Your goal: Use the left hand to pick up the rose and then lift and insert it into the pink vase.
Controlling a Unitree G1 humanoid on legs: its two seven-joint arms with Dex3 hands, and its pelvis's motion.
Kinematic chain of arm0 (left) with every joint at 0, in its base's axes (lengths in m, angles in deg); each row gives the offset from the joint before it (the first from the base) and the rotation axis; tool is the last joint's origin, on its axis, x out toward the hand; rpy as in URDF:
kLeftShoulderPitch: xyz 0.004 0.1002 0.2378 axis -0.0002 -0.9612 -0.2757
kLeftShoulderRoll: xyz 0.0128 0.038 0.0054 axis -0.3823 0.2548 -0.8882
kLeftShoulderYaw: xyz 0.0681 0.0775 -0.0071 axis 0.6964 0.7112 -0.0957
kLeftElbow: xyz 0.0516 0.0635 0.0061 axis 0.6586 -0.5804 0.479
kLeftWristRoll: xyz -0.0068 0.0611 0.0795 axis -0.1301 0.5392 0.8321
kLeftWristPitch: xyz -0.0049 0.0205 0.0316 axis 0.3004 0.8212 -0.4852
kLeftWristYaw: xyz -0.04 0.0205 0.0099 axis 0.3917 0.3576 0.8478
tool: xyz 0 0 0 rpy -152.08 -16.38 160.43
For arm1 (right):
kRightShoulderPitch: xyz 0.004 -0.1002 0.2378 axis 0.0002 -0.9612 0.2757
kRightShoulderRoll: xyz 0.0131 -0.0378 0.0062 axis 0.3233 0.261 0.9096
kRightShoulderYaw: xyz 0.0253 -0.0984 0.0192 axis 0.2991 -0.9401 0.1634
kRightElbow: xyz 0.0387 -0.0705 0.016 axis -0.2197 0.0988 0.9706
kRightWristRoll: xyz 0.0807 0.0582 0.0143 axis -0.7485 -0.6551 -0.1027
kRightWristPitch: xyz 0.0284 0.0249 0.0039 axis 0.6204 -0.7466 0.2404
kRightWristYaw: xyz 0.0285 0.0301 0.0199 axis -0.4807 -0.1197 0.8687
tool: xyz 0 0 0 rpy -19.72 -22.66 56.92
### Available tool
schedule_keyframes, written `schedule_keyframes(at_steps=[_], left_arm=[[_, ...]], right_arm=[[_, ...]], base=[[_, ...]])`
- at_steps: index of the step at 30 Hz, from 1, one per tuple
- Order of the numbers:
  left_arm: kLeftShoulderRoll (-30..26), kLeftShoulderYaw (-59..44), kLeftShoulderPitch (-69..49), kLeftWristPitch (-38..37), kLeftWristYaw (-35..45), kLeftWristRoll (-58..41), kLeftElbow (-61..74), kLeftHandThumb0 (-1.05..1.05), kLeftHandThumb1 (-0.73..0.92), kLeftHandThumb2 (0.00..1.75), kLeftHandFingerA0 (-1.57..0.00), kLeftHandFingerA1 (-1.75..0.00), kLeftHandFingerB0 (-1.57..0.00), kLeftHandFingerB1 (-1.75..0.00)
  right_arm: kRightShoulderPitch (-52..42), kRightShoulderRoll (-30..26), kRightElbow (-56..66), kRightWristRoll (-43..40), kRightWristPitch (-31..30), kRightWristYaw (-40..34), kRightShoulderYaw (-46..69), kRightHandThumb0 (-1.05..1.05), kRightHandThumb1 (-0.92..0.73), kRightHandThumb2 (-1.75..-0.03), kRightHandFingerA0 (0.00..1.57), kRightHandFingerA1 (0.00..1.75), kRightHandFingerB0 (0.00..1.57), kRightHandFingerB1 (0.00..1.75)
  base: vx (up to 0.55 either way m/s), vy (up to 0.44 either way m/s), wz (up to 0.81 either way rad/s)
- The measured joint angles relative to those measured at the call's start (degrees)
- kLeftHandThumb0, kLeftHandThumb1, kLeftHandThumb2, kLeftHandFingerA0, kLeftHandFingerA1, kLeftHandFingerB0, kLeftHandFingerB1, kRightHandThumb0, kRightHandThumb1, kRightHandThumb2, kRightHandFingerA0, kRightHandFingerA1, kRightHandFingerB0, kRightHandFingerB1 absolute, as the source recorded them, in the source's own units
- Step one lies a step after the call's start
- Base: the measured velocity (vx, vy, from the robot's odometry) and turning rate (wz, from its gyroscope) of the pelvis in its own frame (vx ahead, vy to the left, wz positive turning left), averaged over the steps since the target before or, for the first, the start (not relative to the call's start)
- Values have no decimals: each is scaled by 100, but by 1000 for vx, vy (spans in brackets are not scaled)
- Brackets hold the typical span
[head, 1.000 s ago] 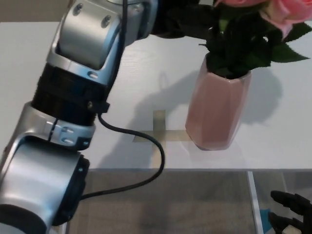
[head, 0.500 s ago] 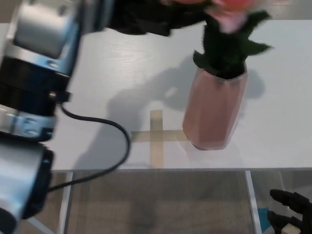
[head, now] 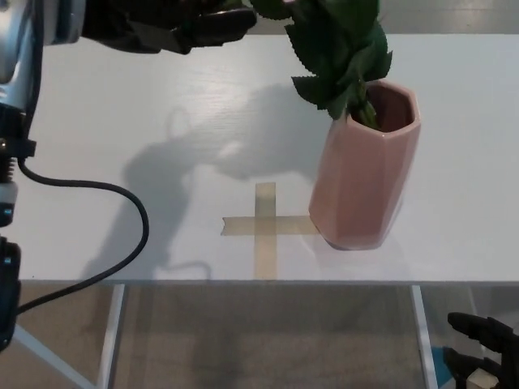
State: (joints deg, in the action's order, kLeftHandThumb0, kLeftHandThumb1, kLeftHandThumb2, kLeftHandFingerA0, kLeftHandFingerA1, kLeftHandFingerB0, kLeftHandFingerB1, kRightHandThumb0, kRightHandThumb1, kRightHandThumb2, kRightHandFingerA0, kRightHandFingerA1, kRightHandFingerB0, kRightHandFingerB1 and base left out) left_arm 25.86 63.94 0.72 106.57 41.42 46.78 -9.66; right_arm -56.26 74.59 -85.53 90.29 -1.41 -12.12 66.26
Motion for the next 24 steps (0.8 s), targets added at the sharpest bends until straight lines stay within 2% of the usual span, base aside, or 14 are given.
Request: schedule_keyframes(at_steps=[23, 24], left_arm=[[57, 716, 473, -470, 528, 293, -138, -73, 43, 56, 0, 0, 0, -1], [57, 755, 489, -505, 551, 312, -138, -67, 40, 78, 0, -3, 0, -7]], right_arm=[[158, -7, -26, 2, -49, -5, -7, -22, -63, -58, 62, 51, 57, 48], [158, -9, -26, 2, -52, -5, -9, -22, -63, -58, 62, 51, 57, 48]], base=[[0, 0, 0], [0, 0, 0]])
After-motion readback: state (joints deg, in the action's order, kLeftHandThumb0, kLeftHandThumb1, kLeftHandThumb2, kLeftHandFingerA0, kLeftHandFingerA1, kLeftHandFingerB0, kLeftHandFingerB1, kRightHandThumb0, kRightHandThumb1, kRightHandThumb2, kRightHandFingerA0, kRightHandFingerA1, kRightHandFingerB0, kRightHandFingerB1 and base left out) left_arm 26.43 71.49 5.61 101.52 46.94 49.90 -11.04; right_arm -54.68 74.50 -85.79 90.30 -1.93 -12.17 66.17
